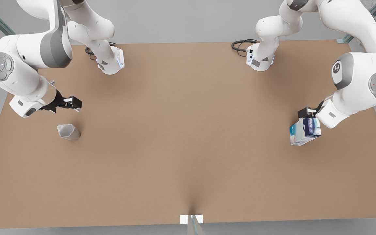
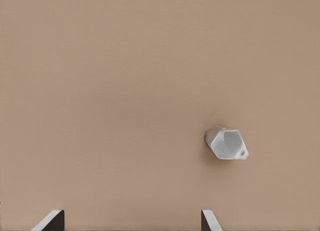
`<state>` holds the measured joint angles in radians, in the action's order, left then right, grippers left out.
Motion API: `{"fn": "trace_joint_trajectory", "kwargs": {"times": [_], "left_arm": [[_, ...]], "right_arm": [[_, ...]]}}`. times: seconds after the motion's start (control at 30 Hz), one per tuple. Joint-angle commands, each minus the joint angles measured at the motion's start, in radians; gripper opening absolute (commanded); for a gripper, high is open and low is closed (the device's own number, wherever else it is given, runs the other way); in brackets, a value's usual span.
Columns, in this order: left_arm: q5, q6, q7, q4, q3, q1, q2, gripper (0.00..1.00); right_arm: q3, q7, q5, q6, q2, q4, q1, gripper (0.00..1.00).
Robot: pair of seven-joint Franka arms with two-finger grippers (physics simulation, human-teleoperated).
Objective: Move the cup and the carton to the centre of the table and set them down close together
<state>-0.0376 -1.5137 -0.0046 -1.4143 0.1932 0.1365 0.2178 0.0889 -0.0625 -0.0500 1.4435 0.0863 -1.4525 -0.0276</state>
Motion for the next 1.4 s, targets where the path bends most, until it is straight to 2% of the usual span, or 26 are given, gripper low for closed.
{"fn": "trace_joint_trajectory", "kwargs": {"times": [0.0, 0.17, 0.33, 0.4, 0.53, 0.87, 1.07, 1.37], "left_arm": [[0.001, 0.0, 0.0, 0.0, 0.0, 0.0, 0.002, 1.0], [0.001, 0.0, 0.0, 0.0, 0.0, -0.001, 0.008, 1.0], [0.001, 0.0, 0.0, 0.0, 0.0, 0.0, 0.014, 1.0], [0.001, 0.0, 0.002, 0.0, 0.0, 0.0, 0.015, 1.0], [0.01, 0.0, 0.006, 0.0, -0.009, 0.0, 0.015, 1.0], [0.015, -0.002, 0.008, 0.0, -0.009, 0.0, 0.023, 1.0], [0.013, 0.0, 0.008, 0.0, -0.009, 0.0, 0.025, 1.0], [0.015, 0.0, 0.008, 0.0, -0.009, 0.0, 0.029, 1.0]], "right_arm": [[0.0, -0.002, 0.001, 0.0, 0.0, 0.001, -0.003, 1.0], [0.002, 0.001, 0.003, -0.097, 0.032, -0.015, -0.008, 1.0], [0.012, -0.011, -0.057, 0.336, -0.06, -0.482, -0.021, 1.0], [0.012, -0.01, -0.079, 0.41, -0.095, -0.542, 0.02, 1.0], [0.017, 0.006, -0.08, 0.382, -0.097, -0.54, 0.035, 1.0], [0.012, 0.056, -0.174, 0.594, -0.066, -0.552, 0.193, 1.0], [0.011, 0.049, -0.071, 0.572, -0.066, -0.64, 0.193, 1.0], [0.012, 0.056, -0.071, 0.695, -0.028, -0.704, 0.183, 1.0]]}}
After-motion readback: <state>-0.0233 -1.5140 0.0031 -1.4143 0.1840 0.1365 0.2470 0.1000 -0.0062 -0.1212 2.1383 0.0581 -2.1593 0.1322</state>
